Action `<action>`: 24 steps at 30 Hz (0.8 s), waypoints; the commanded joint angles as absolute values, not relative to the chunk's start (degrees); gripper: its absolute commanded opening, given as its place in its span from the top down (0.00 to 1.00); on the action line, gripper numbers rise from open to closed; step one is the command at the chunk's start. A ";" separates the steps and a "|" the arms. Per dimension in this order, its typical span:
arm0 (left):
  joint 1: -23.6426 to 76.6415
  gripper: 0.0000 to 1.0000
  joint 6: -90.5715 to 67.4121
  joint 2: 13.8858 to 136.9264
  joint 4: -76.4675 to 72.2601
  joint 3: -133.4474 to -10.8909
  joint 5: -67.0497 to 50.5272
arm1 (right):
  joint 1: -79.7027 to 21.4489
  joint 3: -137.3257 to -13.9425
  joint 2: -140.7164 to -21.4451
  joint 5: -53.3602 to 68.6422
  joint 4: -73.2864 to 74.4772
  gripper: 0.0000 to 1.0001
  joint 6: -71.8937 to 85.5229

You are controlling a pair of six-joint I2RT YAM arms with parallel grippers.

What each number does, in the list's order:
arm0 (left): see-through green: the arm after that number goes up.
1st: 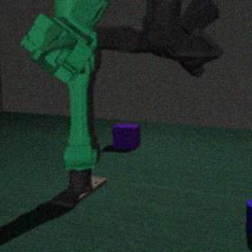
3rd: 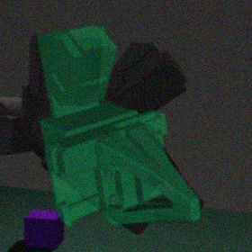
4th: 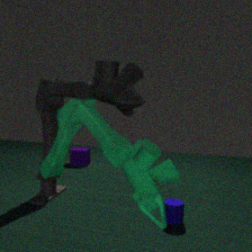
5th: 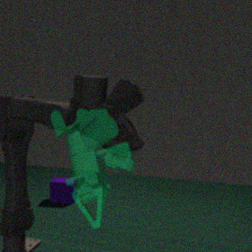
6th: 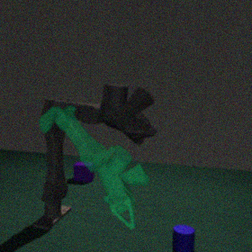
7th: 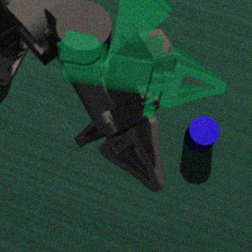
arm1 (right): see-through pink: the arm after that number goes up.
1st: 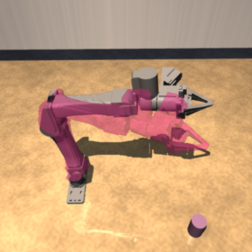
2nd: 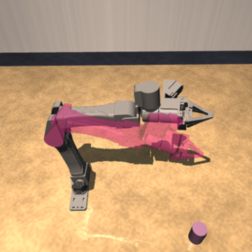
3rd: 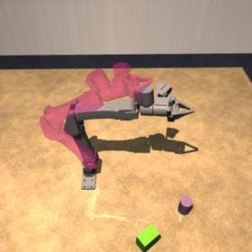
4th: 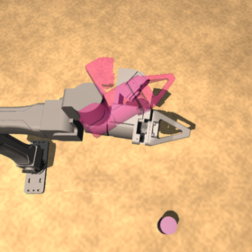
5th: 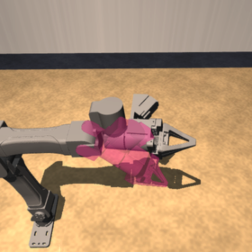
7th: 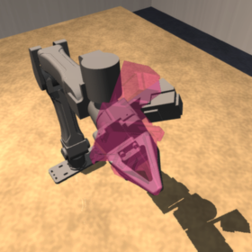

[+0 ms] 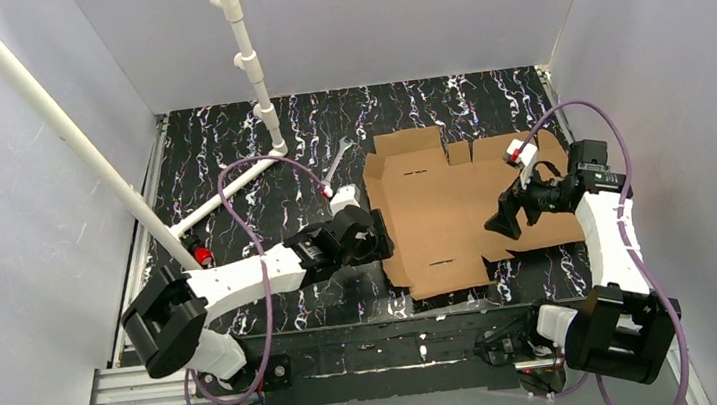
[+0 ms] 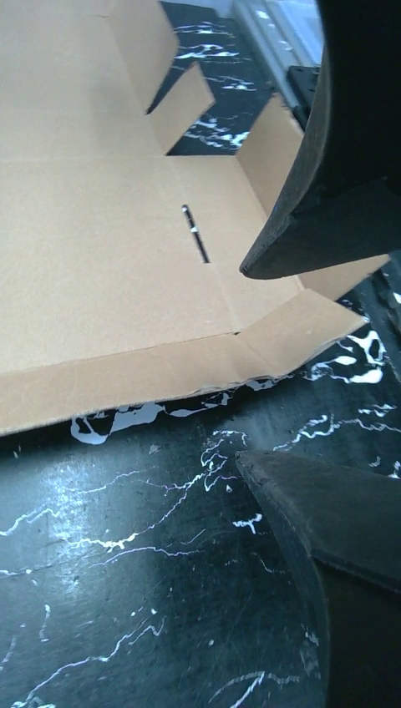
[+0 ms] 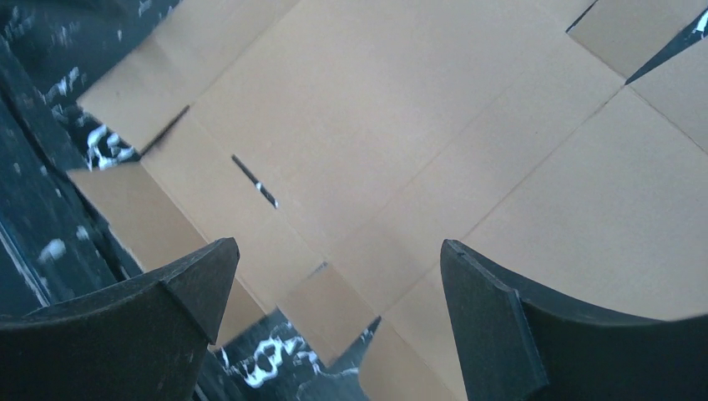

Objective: Fold the paper box

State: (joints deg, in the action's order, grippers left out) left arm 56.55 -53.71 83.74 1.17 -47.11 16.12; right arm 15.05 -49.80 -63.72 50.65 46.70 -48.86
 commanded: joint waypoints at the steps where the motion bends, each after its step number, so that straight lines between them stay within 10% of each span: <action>1: 53.85 0.24 -41.94 77.67 9.20 -49.69 8.42 | 15.38 -54.07 -65.48 49.01 61.43 0.00 -71.97; 12: 48.76 0.14 -40.56 73.94 2.69 -44.80 -8.87 | 15.21 -48.68 -69.74 38.04 76.50 0.06 -117.48; 24: 43.11 0.16 -45.93 81.47 -2.68 -46.45 -13.35 | 13.64 -39.15 -71.19 36.19 58.12 0.30 -123.47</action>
